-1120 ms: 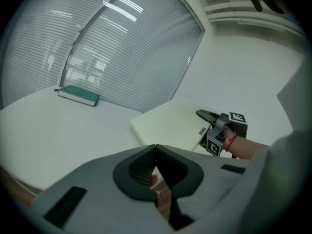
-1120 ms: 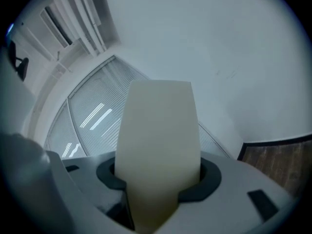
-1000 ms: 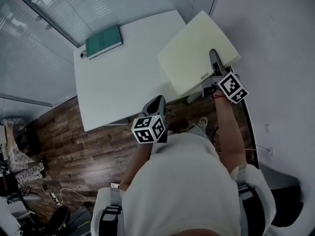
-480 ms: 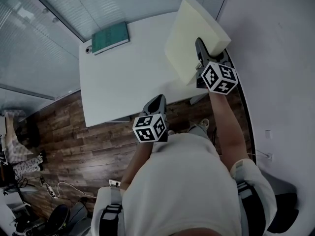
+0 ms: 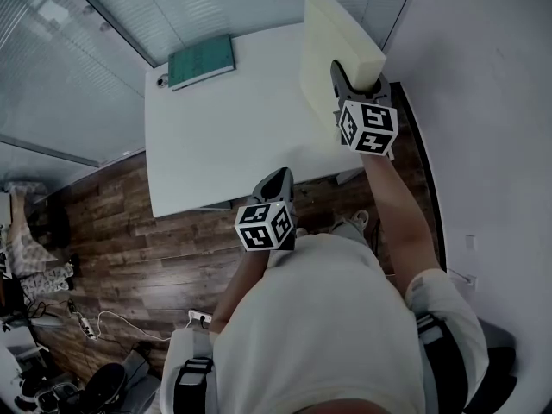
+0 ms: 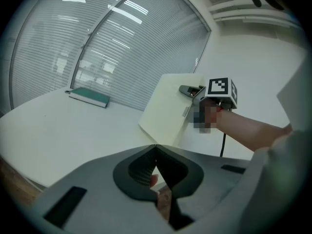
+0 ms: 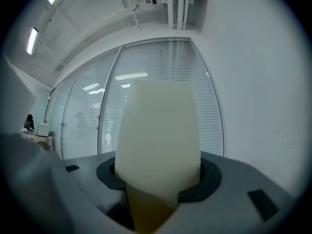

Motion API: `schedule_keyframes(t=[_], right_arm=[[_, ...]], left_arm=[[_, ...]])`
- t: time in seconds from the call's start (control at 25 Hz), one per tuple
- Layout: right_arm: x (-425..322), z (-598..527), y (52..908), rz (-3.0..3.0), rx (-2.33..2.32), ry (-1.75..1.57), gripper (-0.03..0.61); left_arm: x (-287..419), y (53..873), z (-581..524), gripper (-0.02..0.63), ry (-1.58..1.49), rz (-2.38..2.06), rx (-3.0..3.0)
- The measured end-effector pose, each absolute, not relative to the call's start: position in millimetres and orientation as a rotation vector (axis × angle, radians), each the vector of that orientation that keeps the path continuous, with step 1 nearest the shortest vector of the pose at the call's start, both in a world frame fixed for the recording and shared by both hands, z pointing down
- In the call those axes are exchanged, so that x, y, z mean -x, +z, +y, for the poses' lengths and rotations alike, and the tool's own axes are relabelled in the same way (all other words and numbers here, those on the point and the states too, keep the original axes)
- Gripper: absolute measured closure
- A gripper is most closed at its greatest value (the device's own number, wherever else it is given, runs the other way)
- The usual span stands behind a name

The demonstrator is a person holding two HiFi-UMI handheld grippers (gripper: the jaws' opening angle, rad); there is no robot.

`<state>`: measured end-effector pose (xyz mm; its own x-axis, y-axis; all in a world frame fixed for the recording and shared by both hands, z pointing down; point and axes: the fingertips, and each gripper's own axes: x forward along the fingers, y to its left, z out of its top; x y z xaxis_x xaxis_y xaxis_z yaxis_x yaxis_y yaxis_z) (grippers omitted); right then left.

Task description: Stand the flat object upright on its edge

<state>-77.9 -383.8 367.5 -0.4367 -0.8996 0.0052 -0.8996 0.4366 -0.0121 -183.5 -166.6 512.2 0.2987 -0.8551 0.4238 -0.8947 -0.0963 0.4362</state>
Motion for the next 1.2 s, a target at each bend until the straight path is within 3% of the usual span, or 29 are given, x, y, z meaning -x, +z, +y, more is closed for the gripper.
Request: schedule_keyframes(t=[1.2], right_arm=[[93.8,-374.0,401.9,2.751,1.639,0.019,0.296]], left_arm=[[182.8,514.2,-152.1,0.594,0.09,-1.575,-1.932]])
